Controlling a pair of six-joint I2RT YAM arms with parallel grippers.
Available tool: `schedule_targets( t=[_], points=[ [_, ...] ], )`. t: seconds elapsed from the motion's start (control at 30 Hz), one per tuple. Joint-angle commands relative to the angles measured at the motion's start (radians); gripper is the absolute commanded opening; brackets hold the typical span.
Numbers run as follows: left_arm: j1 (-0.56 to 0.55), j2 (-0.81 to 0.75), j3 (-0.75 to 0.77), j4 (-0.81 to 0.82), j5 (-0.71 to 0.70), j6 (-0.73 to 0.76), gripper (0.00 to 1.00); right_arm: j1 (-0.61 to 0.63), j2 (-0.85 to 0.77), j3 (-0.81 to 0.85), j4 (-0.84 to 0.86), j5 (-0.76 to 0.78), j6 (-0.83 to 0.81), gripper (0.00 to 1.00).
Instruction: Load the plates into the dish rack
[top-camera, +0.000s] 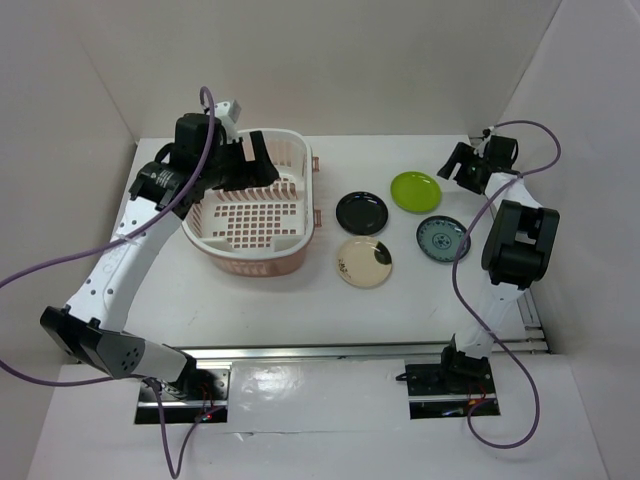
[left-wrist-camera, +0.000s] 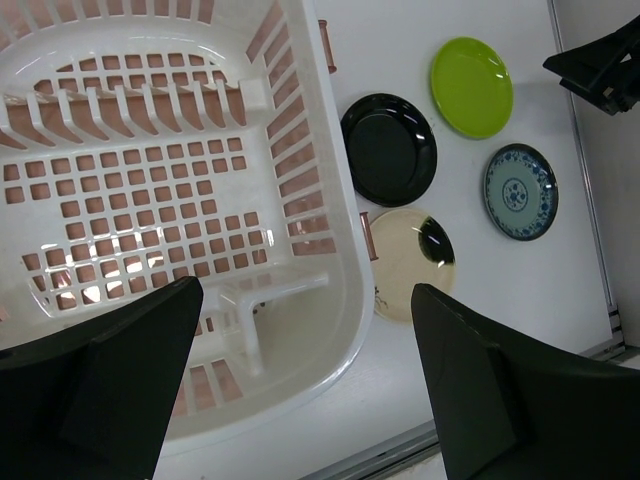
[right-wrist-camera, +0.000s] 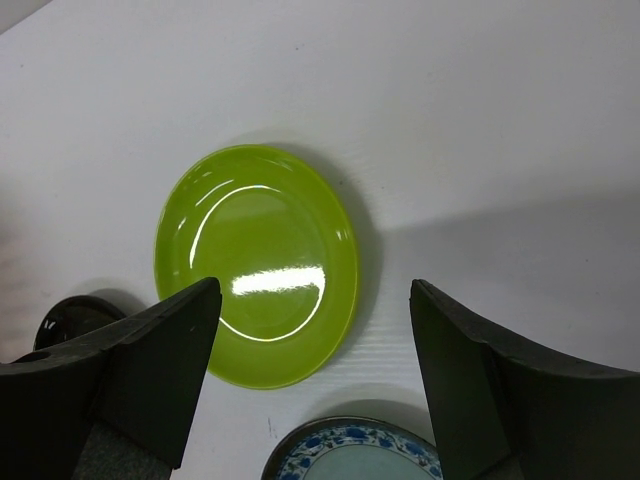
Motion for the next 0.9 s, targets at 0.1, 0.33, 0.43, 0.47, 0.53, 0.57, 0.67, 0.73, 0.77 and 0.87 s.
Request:
schedule_targets(
  t=[0.1,0.33,0.43,0.47,0.53,0.57,0.67,0.73,0.77,0.87],
  points=[
    [-0.002,-0.02,-0.001,0.034,0.031,0.016,1.0,0.002,-0.043,-0.008,0.081,0.007,-0.023,0.82],
    [-0.002,-0.02,-0.001,0.034,0.021,0.016,1.0,0.011,-0.104,-0.153,0.191,0.066,0.013,0.85],
    [-0.011,-0.02,-0.011,0.034,0.03,0.016,1.0,0.011,-0.104,-0.209,0.221,0.043,0.043,0.85],
    [-0.011,-0.02,-0.011,0.034,0.031,0.016,1.0,0.011,-0.104,-0.229,0.248,0.027,0.043,0.85],
    [-0.02,-0.02,-0.011,0.034,0.031,0.025,1.0,0.011,-0.104,-0.253,0.285,0.004,0.075,0.85],
    [-0.021,-0.02,-0.011,0.034,0.031,0.025,1.0,0.011,-0.104,-0.263,0.317,0.004,0.075,0.84],
    [-0.021,-0.01,-0.011,0.034,0.031,0.025,1.0,0.011,-0.092,-0.275,0.351,-0.005,0.099,0.84],
    [-0.021,-0.01,-0.001,0.034,0.031,0.025,1.0,0.011,-0.081,-0.275,0.351,-0.014,0.109,0.83],
    [-0.03,-0.01,-0.001,0.034,0.031,0.025,1.0,0.011,-0.068,-0.266,0.371,-0.014,0.109,0.82],
    [-0.03,-0.01,-0.001,0.034,0.021,0.034,1.0,0.011,-0.037,-0.266,0.39,-0.023,0.121,0.81]
  ],
)
